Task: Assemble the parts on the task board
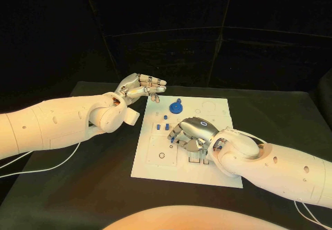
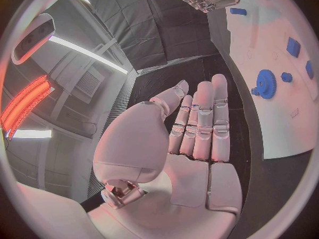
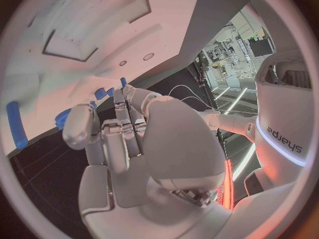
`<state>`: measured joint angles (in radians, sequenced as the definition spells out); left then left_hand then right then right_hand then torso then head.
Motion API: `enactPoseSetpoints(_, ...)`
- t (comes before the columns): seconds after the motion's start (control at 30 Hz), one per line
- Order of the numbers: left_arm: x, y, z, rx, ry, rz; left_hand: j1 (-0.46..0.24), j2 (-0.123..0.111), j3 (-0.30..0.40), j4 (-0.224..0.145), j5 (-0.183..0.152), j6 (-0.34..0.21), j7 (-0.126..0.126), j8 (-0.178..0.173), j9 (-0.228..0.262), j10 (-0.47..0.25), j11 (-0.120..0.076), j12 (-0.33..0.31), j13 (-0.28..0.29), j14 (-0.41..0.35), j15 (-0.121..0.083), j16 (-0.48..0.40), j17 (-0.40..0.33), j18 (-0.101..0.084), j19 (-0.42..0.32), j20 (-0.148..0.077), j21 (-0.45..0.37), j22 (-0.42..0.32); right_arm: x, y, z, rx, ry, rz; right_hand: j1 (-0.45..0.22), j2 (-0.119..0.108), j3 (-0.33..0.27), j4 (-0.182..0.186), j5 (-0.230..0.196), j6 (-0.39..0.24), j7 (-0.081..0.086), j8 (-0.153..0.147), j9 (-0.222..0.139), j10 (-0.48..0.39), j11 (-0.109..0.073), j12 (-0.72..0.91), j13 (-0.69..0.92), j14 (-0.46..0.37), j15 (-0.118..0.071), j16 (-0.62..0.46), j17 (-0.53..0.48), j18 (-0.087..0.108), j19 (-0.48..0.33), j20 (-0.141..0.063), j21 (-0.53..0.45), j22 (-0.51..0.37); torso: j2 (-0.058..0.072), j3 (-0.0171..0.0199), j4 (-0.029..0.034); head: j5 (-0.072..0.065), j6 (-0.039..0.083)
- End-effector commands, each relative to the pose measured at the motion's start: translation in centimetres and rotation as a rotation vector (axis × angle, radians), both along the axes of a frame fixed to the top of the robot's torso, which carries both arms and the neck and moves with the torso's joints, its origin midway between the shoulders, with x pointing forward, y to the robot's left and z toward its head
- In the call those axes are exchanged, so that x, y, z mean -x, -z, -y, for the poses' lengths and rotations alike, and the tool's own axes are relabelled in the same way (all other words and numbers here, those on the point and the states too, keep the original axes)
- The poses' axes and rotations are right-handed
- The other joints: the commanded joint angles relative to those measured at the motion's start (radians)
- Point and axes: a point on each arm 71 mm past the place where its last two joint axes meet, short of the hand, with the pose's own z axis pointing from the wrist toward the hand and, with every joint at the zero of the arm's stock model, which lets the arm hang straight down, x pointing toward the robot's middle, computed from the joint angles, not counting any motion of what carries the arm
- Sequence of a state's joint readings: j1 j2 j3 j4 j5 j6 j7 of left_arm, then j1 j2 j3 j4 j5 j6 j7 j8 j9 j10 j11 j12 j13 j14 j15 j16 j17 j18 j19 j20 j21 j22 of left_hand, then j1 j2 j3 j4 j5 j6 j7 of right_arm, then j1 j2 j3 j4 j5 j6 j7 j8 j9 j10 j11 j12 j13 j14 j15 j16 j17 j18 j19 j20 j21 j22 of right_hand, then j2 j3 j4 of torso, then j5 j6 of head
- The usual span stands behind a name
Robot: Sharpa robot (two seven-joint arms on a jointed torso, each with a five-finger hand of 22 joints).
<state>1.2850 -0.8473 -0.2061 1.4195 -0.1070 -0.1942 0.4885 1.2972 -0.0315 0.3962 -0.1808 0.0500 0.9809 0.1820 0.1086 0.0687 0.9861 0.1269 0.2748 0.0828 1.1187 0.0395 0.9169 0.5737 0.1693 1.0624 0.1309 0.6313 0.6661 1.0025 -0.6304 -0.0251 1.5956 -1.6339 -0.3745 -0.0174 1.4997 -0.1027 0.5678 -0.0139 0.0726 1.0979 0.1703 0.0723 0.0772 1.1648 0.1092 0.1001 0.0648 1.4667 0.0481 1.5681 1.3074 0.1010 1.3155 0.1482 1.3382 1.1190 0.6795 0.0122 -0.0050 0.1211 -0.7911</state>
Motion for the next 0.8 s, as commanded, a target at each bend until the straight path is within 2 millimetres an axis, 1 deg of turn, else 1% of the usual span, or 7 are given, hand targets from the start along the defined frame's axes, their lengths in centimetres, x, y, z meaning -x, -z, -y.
enactPoseSetpoints(0.03, -0.01, -0.14, 0.19, 0.011, 0.012, 0.000, 0.008, -0.001, -0.005, -0.003, -0.002, -0.002, 0.005, 0.001, -0.002, -0.008, -0.002, 0.004, -0.002, -0.007, -0.003, -0.006, -0.001, 0.014, -0.004, 0.002, -0.004, -0.001, 0.09, 0.19, -0.29, 0.020, -0.018, 0.000, -0.008, -0.002, 0.004, 0.000, 0.005, 0.000, 0.006, -0.004, -0.001, -0.002, 0.006, -0.005, 0.000, 0.104, 0.005, 0.003, 0.263, -0.007, 0.000, 0.004, 0.007, 0.002, 0.000, 0.0003, -0.0003, 0.004, -0.007)
enactPoseSetpoints(0.2, -0.02, -0.13, 0.27, 0.011, 0.015, -0.001, 0.008, -0.001, -0.005, -0.003, -0.002, -0.002, 0.005, 0.001, -0.002, -0.008, -0.002, 0.004, -0.002, -0.007, -0.003, -0.006, -0.001, 0.014, -0.004, 0.002, -0.004, -0.001, 0.14, 0.48, -0.52, 0.034, -0.023, -0.001, -0.009, -0.003, 0.005, -0.001, 0.005, -0.001, 0.006, -0.004, -0.001, -0.002, 0.006, -0.006, 0.000, 0.104, 0.005, 0.003, 0.263, -0.007, 0.000, 0.004, 0.007, 0.001, 0.000, 0.0002, 0.0000, 0.008, -0.012)
enactPoseSetpoints(0.43, -0.06, -0.12, 0.29, 0.010, 0.015, -0.001, 0.008, -0.001, -0.007, -0.003, -0.002, -0.003, 0.005, 0.000, -0.002, -0.009, -0.001, 0.005, -0.002, -0.007, -0.002, -0.006, -0.003, 0.013, -0.004, 0.003, -0.006, -0.002, 0.27, 0.68, -0.68, 0.049, -0.032, -0.006, -0.010, -0.003, 0.005, -0.001, 0.005, -0.001, 0.006, -0.004, -0.002, -0.002, 0.006, -0.006, 0.000, 0.104, 0.005, 0.003, 0.263, -0.007, 0.000, 0.004, 0.007, 0.001, 0.000, 0.0003, -0.0011, 0.008, -0.016)
enactPoseSetpoints(0.8, -0.06, -0.11, 0.32, 0.011, 0.017, -0.002, 0.008, -0.001, -0.007, -0.003, -0.002, -0.003, 0.005, 0.000, -0.002, -0.009, -0.001, 0.005, -0.002, -0.007, -0.002, -0.006, -0.003, 0.013, -0.004, 0.003, -0.006, -0.002, 0.19, 1.08, -0.82, 0.078, -0.034, -0.012, -0.011, -0.003, 0.005, -0.001, 0.005, -0.001, 0.006, -0.004, -0.002, -0.002, 0.007, -0.006, 0.000, 0.104, 0.005, 0.003, 0.263, -0.007, 0.000, 0.004, 0.007, 0.002, 0.000, 0.0001, -0.0006, 0.009, -0.018)
